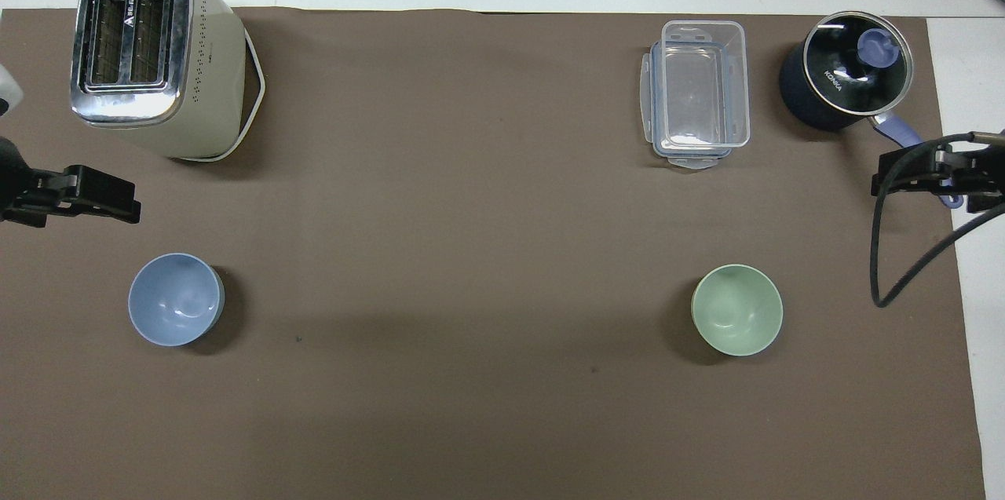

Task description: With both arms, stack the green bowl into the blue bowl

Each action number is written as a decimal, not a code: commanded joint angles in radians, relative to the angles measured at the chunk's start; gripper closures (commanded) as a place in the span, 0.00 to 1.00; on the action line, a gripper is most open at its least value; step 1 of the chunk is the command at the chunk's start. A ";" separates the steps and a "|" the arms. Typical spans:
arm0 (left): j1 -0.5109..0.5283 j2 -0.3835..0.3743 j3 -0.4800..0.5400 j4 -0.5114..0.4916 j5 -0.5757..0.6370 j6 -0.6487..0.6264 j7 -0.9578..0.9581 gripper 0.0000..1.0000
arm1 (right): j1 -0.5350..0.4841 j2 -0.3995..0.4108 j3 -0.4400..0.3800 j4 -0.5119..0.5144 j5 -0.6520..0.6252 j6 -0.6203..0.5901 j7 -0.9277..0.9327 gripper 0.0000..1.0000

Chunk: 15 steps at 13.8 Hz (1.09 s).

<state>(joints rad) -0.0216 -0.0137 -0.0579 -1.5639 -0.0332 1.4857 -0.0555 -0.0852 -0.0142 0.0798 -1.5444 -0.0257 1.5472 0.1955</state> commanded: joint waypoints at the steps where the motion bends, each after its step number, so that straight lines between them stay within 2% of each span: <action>1: -0.008 0.000 0.007 0.006 -0.010 -0.010 0.022 0.00 | -0.010 -0.010 0.003 -0.019 0.010 0.017 -0.011 0.00; 6: 0.003 -0.003 0.007 -0.021 -0.011 0.013 0.036 0.00 | -0.008 -0.012 0.003 -0.019 0.010 0.011 -0.011 0.00; 9: 0.009 -0.008 0.015 -0.067 -0.011 0.046 0.110 0.00 | -0.010 -0.012 0.003 -0.020 0.010 0.008 -0.011 0.00; 15: 0.107 -0.020 0.017 -0.208 -0.011 0.180 0.281 0.00 | -0.010 -0.013 0.003 -0.020 0.012 0.004 -0.011 0.00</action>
<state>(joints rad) 0.0584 -0.0080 -0.0370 -1.7043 -0.0332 1.6132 0.1745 -0.0852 -0.0143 0.0798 -1.5464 -0.0257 1.5469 0.1952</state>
